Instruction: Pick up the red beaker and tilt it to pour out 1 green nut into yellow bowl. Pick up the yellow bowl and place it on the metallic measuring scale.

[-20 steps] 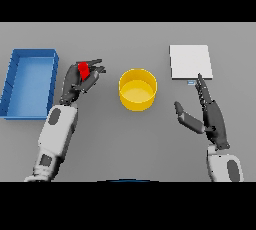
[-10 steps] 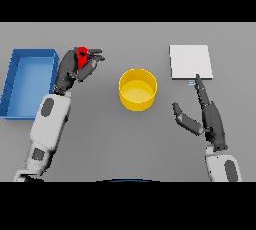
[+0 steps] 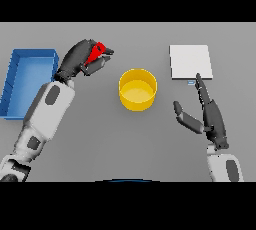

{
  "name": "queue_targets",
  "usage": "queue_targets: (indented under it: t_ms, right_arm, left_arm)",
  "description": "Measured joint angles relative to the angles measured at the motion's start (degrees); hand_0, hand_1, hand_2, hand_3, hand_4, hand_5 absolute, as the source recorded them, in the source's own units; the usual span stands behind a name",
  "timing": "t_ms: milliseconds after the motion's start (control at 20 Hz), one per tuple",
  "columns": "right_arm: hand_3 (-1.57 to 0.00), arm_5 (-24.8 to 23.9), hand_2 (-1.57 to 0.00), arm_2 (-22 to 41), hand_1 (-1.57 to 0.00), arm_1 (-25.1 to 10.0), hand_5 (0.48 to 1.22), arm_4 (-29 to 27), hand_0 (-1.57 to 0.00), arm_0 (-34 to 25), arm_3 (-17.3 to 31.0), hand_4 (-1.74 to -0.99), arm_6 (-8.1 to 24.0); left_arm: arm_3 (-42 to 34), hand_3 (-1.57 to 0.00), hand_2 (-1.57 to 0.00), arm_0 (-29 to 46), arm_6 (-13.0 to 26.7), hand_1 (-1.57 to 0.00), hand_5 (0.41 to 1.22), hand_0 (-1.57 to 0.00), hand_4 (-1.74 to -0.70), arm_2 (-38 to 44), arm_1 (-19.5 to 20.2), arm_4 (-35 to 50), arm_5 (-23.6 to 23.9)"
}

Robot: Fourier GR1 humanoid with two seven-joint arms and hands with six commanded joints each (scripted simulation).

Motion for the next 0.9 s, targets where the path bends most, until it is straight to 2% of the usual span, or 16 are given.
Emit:
queue_targets:
  t_ms: [400, 450, 550, 700, 800, 900]
  right_arm:
    - [0.0, 0.08, 0.0, -0.29, 0.0, 0.74, 0.676, -1.09, 0.0, 0.14, -0.26, -1.187, 0.27]
    - [0.0, 0.28, 0.0, -0.33, 0.0, 0.7, 0.675, -1.18, 0.0, -0.08, 0.18, -1.191, 0.51]
    - [0.0, 0.31, 0.0, -0.4, 0.0, 0.95, 0.675, -1.57, 0.0, -0.47, 0.08, -1.191, 1.34]
    - [0.0, 0.64, 0.0, -0.68, 0.0, 1.59, 0.659, -3.05, 0.0, 0.75, -0.62, -1.197, 1.14]
    - [0.0, 0.87, 0.0, -1.05, 0.0, 1.85, 0.639, -3.88, 0.0, 0.23, 0.01, -1.206, 1.82]
    - [0.0, 1.06, 0.0, -1.09, 0.0, 1.98, 0.624, -4.29, 0.0, 0.5, -0.16, -1.22, 2.1]
  left_arm:
    - [3.4, -1.57, -1.57, -8.81, 4.32, -1.57, 1.197, -1.57, -1.74, -14.09, 3.12, -17.92, -5.83]
    - [4.13, -1.57, -1.57, -10.02, 5.13, -1.57, 1.202, -1.57, -1.69, -15.78, 2.64, -19.81, -6.94]
    - [5.88, -1.44, -1.57, -12.62, 5.63, -1.57, 1.209, -1.57, -1.7, -18.64, 3.1, -23.35, -9.83]
    - [7.94, -1.35, -1.57, -16.58, 2.77, -1.57, 1.215, -1.57, -1.72, -22.87, 4.57, -27.95, -13.77]
    - [10.1, -1.29, -1.57, -18.57, 1.68, -1.57, 1.217, -1.57, -1.72, -25.52, 3.32, -30.63, -14.91]
    - [11.52, -1.39, -1.57, -20.23, -0.83, -1.57, 1.218, -1.57, -1.72, -27.9, 2.74, -32.87, -15.63]
